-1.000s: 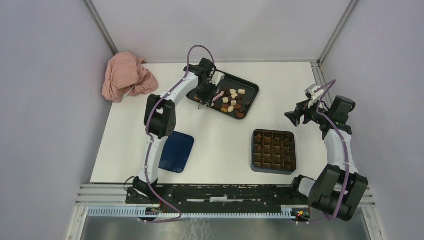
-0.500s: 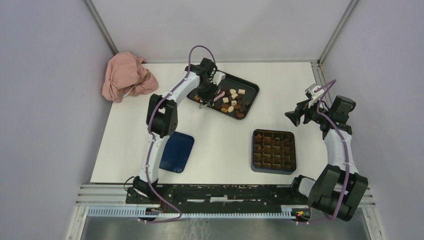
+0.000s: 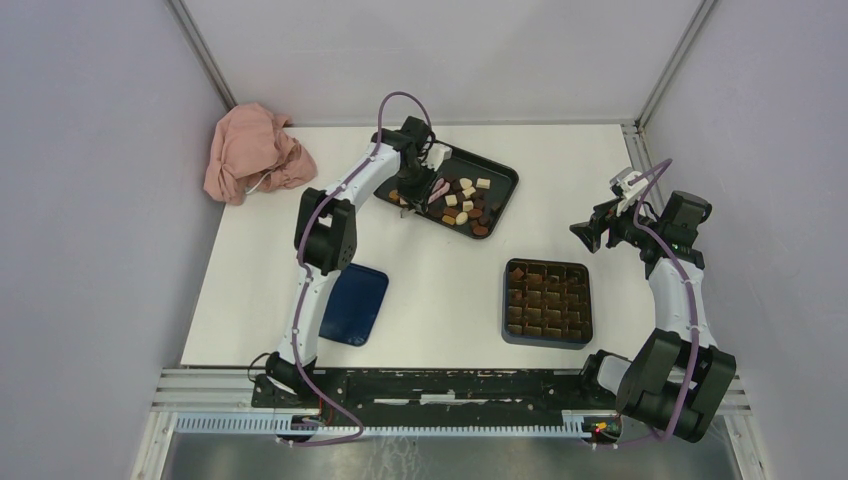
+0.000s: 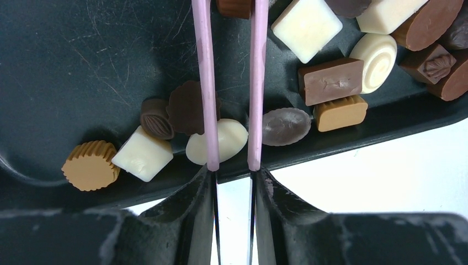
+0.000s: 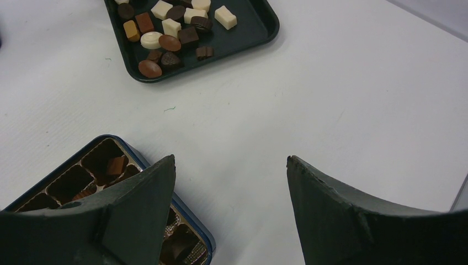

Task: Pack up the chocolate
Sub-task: Pick up the fake chocolate from the plate.

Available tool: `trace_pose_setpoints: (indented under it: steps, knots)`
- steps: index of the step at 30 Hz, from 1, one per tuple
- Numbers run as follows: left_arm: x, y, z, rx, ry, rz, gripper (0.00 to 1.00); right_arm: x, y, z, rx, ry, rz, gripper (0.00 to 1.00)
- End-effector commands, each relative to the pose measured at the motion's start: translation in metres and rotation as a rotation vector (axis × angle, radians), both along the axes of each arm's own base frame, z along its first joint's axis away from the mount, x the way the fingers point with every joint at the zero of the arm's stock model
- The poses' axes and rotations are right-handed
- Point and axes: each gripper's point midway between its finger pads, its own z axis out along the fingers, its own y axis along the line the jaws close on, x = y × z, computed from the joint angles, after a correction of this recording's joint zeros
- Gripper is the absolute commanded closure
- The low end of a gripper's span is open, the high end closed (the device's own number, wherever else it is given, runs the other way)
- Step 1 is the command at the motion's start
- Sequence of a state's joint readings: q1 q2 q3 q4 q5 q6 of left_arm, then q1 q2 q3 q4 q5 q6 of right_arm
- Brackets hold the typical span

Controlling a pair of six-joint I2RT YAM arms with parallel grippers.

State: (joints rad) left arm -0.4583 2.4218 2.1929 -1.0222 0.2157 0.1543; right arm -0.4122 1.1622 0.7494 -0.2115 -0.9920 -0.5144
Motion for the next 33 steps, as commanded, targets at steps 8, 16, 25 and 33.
trace_pose_setpoints:
  steps: [8,16,25,33]
  knots:
    - [0.0,-0.003,0.059,-0.077,-0.119,0.09,0.98,0.006,0.0,0.02,-0.023,-0.064,0.025,0.21]
    - [-0.018,0.005,0.095,-0.13,-0.183,0.115,0.98,0.005,0.001,0.021,-0.02,-0.063,0.028,0.21]
    - [-0.083,-0.013,0.127,-0.357,-0.124,-0.012,0.98,0.005,0.001,0.019,-0.02,-0.065,0.03,0.21]
    - [-0.183,-0.061,0.13,-0.488,-0.05,-0.233,0.98,0.006,0.001,0.017,-0.019,-0.06,0.027,0.21]
